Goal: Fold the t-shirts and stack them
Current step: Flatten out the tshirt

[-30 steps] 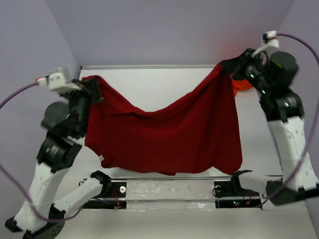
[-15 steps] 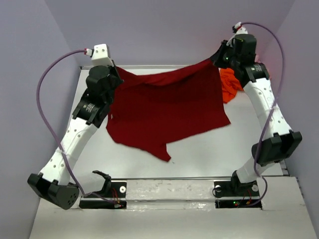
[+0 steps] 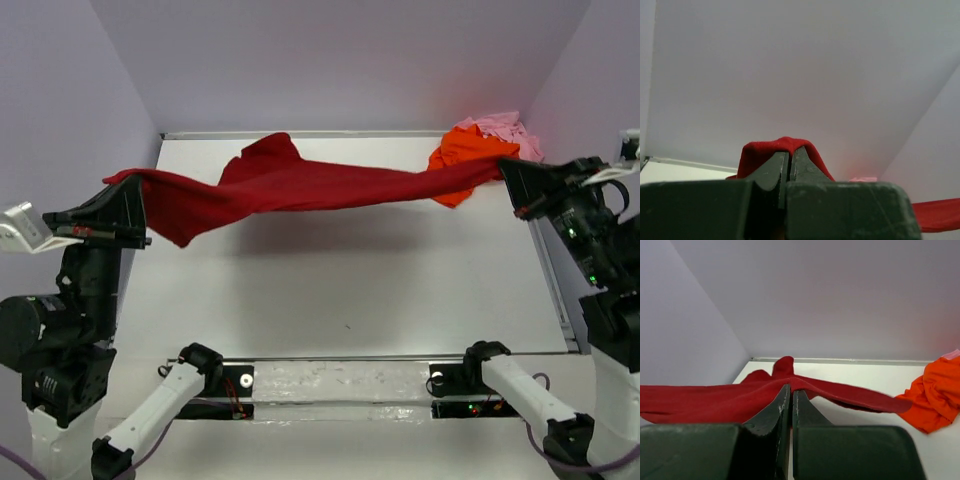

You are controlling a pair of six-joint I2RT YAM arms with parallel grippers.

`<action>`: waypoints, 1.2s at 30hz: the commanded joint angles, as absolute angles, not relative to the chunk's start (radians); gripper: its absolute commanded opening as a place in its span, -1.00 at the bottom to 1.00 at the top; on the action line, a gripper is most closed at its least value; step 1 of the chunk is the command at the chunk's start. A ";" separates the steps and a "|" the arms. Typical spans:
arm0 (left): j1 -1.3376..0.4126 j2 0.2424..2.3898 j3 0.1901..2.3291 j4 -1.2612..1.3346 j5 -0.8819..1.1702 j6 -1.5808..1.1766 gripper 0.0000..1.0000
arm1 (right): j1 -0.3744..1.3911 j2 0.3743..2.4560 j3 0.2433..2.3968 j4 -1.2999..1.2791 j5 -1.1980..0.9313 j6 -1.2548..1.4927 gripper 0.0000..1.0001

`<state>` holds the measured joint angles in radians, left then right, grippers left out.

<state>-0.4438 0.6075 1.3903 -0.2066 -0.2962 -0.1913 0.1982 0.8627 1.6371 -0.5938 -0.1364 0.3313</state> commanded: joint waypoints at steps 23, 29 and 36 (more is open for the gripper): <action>-0.644 1.219 1.941 -0.252 -0.638 -0.063 -1.00 | 0.215 1.433 2.146 -0.702 -0.012 0.339 -1.00; -0.387 1.253 1.533 -0.042 -0.482 -0.120 -1.00 | 0.215 1.527 1.777 -0.473 0.072 0.328 -1.00; -0.272 1.446 1.347 0.231 -0.501 -0.150 -1.00 | 0.215 1.814 1.761 -0.399 0.077 0.356 -1.00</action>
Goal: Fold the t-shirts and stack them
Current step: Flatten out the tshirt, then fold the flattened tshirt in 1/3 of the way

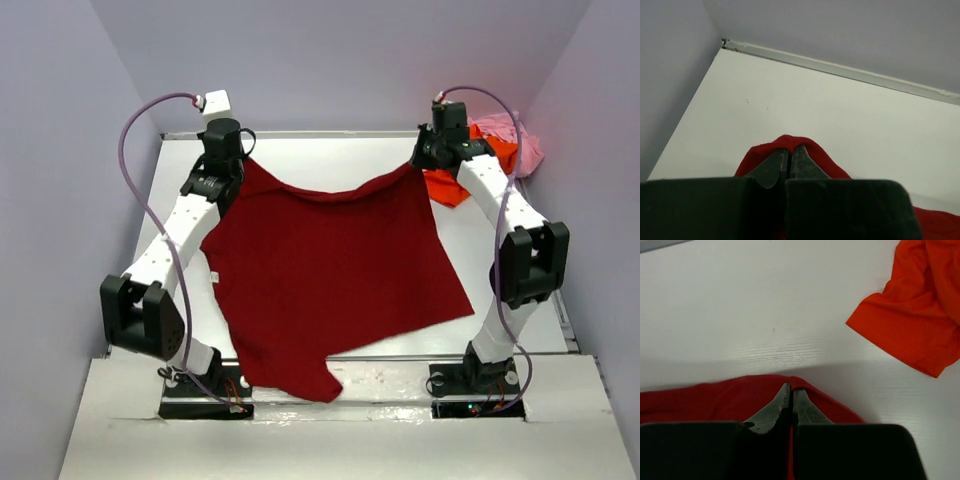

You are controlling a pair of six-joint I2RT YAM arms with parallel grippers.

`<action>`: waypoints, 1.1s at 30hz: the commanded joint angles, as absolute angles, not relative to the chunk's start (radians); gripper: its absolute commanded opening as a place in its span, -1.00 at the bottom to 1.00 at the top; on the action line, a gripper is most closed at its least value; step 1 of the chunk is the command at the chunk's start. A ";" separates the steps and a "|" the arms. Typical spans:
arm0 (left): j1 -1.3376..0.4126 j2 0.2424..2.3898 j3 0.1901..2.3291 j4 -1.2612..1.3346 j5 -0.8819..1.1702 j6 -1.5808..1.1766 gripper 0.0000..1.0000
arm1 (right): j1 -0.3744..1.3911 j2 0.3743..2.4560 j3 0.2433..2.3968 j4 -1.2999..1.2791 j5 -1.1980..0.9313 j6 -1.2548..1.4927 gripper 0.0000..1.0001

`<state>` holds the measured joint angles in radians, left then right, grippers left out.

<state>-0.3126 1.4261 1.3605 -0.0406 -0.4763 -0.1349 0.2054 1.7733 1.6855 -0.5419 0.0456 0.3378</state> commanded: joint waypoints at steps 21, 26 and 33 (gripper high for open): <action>-0.250 1.618 1.454 0.173 -0.380 -0.184 -1.00 | 0.206 2.010 1.921 -0.423 0.078 0.314 -1.00; -0.250 1.522 1.338 0.115 -0.417 -0.210 -1.00 | 0.196 1.971 1.853 -0.437 0.115 0.313 -1.00; -0.250 1.422 1.240 0.003 -0.400 -0.275 -1.00 | 0.187 1.918 1.795 -0.502 0.176 0.337 -1.00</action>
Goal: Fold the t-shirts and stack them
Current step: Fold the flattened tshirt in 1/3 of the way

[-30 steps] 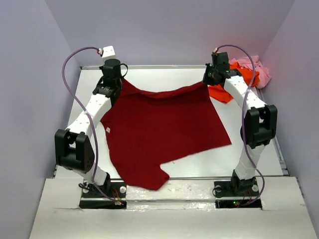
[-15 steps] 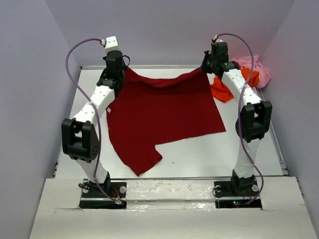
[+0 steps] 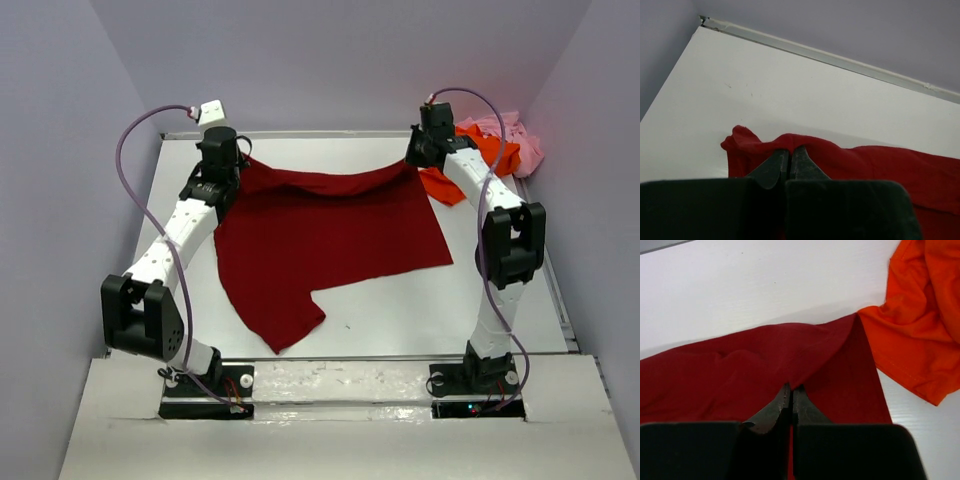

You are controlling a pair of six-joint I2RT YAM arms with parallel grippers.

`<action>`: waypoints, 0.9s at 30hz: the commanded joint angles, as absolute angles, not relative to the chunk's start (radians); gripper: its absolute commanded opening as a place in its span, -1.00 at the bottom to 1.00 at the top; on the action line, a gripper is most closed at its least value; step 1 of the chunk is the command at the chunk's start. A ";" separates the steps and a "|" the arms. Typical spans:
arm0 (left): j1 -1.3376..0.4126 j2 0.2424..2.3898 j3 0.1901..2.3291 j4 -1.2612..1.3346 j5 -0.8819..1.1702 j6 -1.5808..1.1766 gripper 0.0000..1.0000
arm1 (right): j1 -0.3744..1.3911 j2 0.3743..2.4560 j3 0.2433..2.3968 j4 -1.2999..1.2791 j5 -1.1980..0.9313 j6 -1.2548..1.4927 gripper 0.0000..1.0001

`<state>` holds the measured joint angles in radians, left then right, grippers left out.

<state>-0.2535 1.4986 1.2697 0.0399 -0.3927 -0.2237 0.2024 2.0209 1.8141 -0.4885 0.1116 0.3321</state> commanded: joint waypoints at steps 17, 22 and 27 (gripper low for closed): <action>-0.247 1.509 1.129 -0.161 -0.178 -0.367 -1.00 | 0.167 1.852 1.597 -0.517 0.190 0.356 -1.00; -0.239 1.525 1.118 -0.163 -0.132 -0.380 -1.00 | 0.167 1.874 1.549 -0.515 0.172 0.356 -1.00; -0.216 1.500 1.094 -0.141 -0.124 -0.393 -1.00 | 0.167 1.904 1.513 -0.502 0.143 0.361 -1.00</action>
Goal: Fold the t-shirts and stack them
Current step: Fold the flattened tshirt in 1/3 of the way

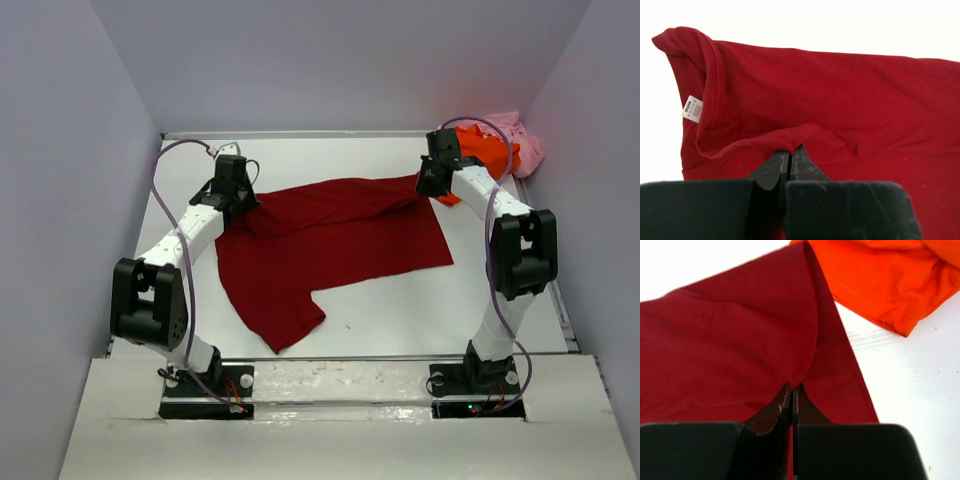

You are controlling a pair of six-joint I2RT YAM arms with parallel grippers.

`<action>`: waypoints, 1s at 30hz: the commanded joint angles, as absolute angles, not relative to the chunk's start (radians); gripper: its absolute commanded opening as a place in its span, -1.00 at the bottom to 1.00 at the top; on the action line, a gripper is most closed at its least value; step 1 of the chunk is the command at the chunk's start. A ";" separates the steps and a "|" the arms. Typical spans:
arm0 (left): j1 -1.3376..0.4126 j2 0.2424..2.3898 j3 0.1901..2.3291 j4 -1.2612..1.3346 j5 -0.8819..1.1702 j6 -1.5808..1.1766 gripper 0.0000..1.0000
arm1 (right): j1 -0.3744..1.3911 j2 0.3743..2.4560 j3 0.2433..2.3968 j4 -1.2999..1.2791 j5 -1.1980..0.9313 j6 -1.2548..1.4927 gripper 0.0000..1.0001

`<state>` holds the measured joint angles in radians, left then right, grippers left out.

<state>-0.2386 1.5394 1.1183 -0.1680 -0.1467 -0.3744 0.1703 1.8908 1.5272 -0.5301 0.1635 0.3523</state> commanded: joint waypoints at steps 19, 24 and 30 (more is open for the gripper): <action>-0.153 1.535 1.340 0.051 -0.206 -0.405 -1.00 | 0.158 2.167 2.076 -0.505 0.008 0.356 -1.00; -0.153 1.604 1.445 0.055 -0.227 -0.364 -1.00 | 0.147 2.258 2.256 -0.509 0.009 0.348 -1.00; -0.152 1.644 1.532 0.049 -0.242 -0.336 -1.00 | 0.138 2.327 2.381 -0.469 -0.034 0.336 -1.00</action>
